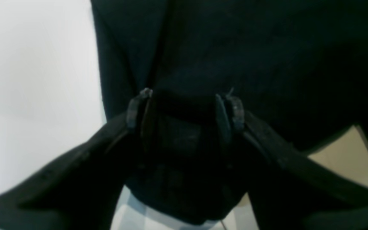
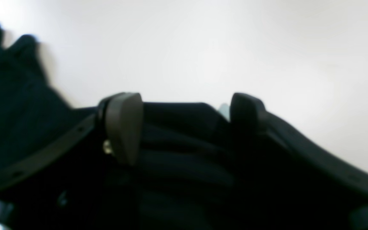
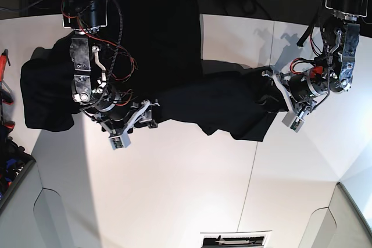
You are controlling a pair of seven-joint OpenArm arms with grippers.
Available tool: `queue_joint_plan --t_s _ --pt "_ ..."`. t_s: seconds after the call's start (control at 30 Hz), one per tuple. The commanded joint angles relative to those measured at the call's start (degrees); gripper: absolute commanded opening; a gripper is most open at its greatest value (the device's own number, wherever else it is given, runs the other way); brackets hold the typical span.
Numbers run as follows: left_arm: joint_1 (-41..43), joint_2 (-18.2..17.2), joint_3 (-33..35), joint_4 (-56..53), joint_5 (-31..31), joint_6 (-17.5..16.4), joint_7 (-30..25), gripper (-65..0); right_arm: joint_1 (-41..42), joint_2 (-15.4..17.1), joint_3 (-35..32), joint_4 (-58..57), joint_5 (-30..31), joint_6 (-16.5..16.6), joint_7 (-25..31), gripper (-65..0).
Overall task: Layout the t-shirt on the table in an organized manner, then fold the t-shirt properly
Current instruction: 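Lay the shirt down and open the left gripper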
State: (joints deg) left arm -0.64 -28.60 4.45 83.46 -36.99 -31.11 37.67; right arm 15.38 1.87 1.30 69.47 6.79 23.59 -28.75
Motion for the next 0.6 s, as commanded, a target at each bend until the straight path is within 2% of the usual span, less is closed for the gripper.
queue_joint_plan --t_s 0.0,0.03,0.07,0.1,0.17,0.23,0.27,0.4,0.57 --pt "-1.1 -1.0 -0.4 0.9 -0.9 0.0 -0.9 -32.9 0.3 0.0 -0.8 0.4 0.1 0.4 -1.0 -22.8" --pt "-1.1 -0.9 -0.4 0.9 -0.9 0.0 -0.9 -33.0 0.1 0.0 -1.5 0.6 0.0 0.4 -1.0 -25.8" --pt "-1.0 -0.9 -0.4 0.9 -0.9 0.0 -0.8 -33.2 0.0 0.0 -1.9 0.7 0.0 0.4 -1.0 -32.2" --pt "-0.7 -0.9 -0.4 0.9 -0.9 0.0 -0.8 -35.2 0.0 0.0 -1.9 0.9 0.0 0.4 -1.0 -41.8" --pt "0.0 -1.0 -0.4 0.9 -0.8 -1.4 -0.8 -47.4 0.1 0.0 -1.9 0.9 0.0 0.4 -0.9 -64.5" --pt "0.9 -1.0 -0.4 0.9 -0.2 -3.9 -0.8 -62.7 0.5 0.0 -1.9 0.9 -1.6 0.4 -0.5 -65.0" --pt "1.1 -1.0 -0.4 0.9 0.3 -5.4 -0.8 -65.0 0.8 0.0 -1.9 1.0 -2.7 0.4 0.3 -65.0" --pt "1.6 -3.5 -0.4 1.2 0.8 -6.2 -0.8 -65.0 3.0 0.5 0.1 1.7 -5.7 -1.0 2.5 -65.0" --pt "5.2 -8.8 -0.4 4.4 -1.4 -6.3 -0.1 -65.0 4.7 3.5 8.3 4.8 -3.4 -1.5 2.4 -65.0"
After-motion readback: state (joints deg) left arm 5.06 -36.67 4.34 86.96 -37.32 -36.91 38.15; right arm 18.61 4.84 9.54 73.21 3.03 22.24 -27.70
